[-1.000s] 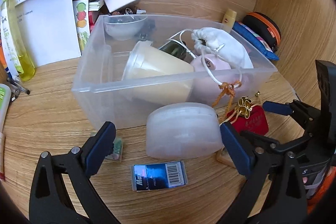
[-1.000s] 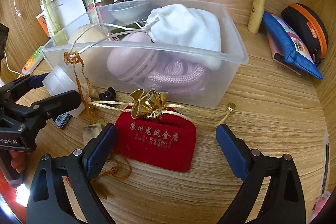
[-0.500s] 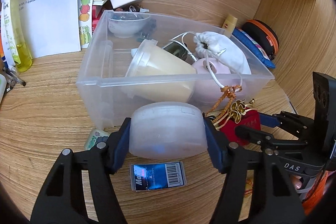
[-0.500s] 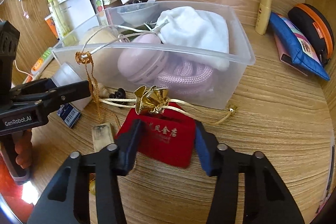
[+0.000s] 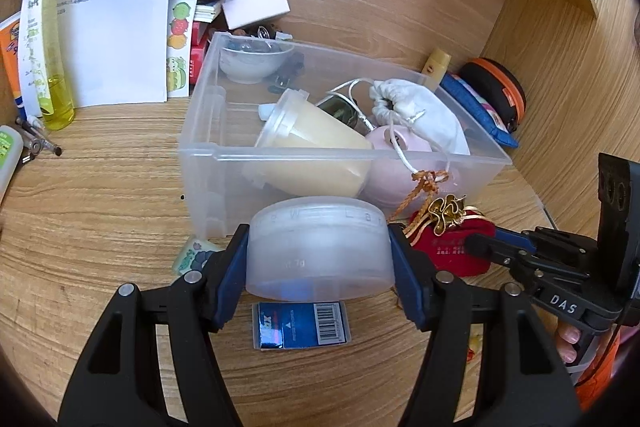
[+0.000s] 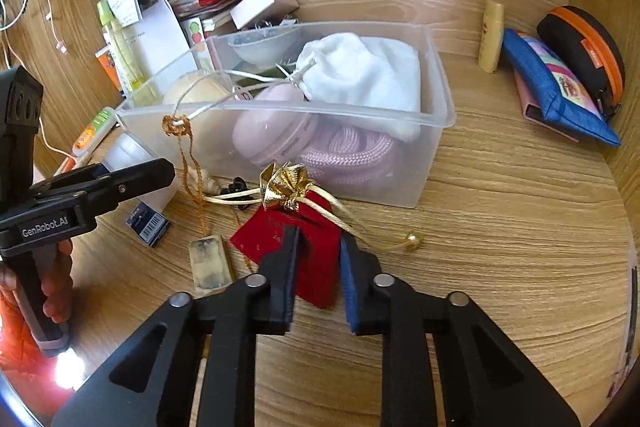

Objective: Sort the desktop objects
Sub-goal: 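Grasp the white round container with left tool while right tool grasps the red velvet pouch, then lift the white container with left tool while right tool lifts the red pouch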

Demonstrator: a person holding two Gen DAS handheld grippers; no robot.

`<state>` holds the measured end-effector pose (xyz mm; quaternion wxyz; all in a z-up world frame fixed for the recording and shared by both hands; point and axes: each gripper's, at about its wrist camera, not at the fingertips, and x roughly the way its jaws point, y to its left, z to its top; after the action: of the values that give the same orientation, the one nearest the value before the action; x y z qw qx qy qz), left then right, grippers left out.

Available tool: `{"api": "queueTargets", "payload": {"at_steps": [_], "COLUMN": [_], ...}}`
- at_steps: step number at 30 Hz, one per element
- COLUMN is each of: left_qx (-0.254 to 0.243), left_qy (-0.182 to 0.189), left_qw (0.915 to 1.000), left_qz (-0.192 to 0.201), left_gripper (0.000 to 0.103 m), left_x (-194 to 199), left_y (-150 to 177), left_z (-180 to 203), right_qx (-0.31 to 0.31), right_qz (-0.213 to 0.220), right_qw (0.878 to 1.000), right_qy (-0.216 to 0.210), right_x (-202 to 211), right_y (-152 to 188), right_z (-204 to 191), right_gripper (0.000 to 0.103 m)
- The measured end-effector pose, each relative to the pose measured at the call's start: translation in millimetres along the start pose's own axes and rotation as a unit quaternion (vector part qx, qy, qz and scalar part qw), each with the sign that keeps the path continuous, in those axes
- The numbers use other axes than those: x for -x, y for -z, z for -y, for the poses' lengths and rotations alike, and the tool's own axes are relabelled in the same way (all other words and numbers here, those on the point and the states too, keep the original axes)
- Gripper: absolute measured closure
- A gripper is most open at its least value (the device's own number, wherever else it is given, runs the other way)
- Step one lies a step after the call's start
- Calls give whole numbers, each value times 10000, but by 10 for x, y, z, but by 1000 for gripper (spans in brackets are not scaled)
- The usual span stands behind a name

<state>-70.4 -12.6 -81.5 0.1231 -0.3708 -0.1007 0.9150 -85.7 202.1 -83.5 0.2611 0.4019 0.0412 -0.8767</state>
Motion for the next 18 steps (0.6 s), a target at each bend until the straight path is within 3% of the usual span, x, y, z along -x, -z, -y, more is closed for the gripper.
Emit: {"api": "queueTargets", "payload": {"at_steps": [10,18], "left_qx": [73,-176], "left_qy": [7,-155], "left_qw": [9997,9986], "left_qz": [230,475], "left_gripper": [38,38], "left_x": [88,203], "left_y": [12,24], "left_z": [-5,119], "right_qx": [5,-34], "right_qz": [378,705], "right_qw": [9993,9975], "right_qy": [38,64], "right_x": [303,565], "right_y": [-16,-72], "right_z": [23,46], "right_gripper": [93,93]}}
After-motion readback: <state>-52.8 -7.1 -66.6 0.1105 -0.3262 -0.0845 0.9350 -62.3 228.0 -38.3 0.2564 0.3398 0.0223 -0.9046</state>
